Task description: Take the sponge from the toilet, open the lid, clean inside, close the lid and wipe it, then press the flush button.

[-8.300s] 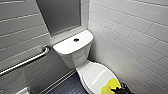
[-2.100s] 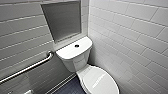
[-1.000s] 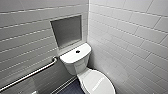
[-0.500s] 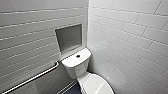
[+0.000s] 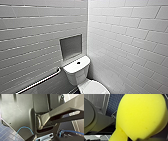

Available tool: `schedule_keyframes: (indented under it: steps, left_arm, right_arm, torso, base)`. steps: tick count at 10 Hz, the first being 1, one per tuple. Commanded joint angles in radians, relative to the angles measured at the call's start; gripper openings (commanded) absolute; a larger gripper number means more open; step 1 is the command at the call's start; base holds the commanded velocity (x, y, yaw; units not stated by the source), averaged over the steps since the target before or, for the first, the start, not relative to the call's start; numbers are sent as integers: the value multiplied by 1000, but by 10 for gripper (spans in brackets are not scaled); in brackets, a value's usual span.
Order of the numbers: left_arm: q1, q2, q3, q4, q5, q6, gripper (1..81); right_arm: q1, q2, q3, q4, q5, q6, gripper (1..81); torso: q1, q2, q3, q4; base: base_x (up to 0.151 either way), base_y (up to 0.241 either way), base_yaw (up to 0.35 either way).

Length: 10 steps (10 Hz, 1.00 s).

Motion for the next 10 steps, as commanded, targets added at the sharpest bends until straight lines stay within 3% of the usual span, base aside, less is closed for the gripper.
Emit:
schedule_keyframes:
  steps: [1,6,10]
  left_arm:
    - [-24,-9,16,-13,69,4,811]
    - [-24,33,-64,-11,70,6,811]
    - [-24,37,-70,-13,70,6,811]
  right_arm:
    - [20,-7,-8,-24,-42,-1,10]
    - [20,26,-87,-24,-49,6,10]
    - [20,28,-87,-26,-49,6,10]
  torso:
    - [-63,98,-2,0]
    - [-167,256,26,0]
    - [-256,397,176,0]
  base:
    - [0,0,0]
    - [0,0,0]
    - [0,0,0]
